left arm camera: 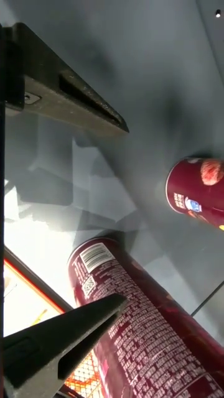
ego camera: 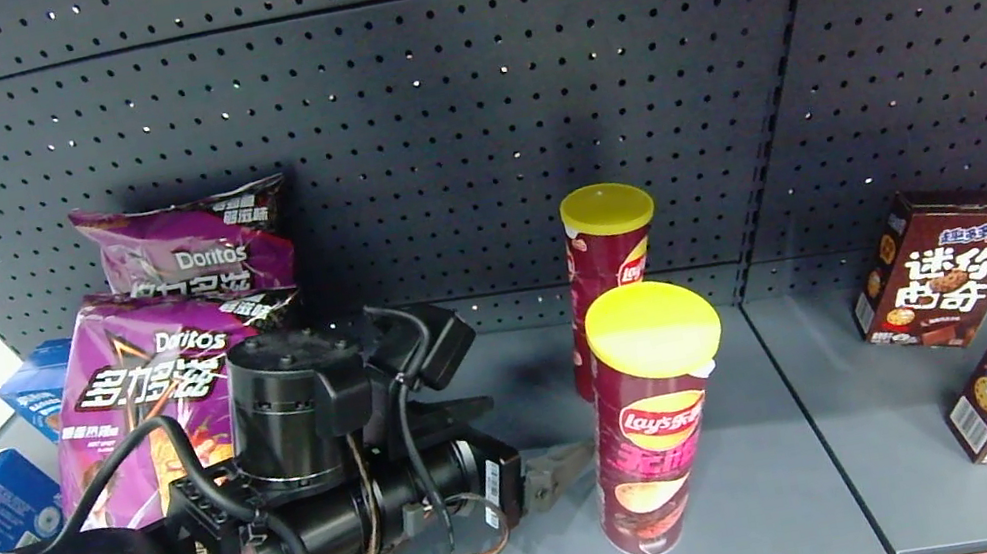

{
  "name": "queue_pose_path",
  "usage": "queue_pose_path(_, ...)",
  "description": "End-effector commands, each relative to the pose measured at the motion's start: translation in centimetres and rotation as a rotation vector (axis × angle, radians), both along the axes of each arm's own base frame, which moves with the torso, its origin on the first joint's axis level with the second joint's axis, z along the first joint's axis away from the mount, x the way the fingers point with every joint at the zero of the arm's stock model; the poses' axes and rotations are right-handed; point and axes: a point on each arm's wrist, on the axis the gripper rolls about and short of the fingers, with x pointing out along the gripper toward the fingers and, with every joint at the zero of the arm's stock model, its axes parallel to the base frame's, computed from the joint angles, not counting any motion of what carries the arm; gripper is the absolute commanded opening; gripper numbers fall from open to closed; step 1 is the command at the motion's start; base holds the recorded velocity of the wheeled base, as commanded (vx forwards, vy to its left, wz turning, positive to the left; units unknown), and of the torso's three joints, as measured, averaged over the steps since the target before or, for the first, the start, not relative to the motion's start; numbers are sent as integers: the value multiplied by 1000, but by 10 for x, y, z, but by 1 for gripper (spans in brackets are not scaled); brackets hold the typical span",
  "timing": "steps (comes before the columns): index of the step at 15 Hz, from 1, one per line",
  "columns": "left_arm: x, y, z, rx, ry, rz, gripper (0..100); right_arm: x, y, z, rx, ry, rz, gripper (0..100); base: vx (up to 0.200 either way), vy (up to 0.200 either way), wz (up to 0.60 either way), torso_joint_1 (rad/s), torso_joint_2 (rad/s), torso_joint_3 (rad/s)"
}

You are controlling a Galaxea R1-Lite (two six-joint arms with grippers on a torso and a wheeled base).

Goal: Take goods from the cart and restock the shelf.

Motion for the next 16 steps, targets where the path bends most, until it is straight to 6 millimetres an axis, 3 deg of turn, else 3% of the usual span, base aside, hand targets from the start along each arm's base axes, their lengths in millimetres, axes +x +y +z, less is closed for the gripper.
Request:
queue_pose_path(1, 2, -1, 1, -2, -3, -1, 100, 0, 0, 0, 0, 2, 0, 100, 0, 0, 0, 0, 0, 0)
queue_pose_path(12, 2, -9, 1, 4, -12, -23, 100, 0, 0, 0, 0, 2, 0, 100, 0, 0, 0, 0, 0, 0)
queue_pose_path(16, 9, 0, 7, -6, -36, 26, 100, 0, 0, 0, 0, 2, 0, 100, 0, 0, 0, 0, 0, 0)
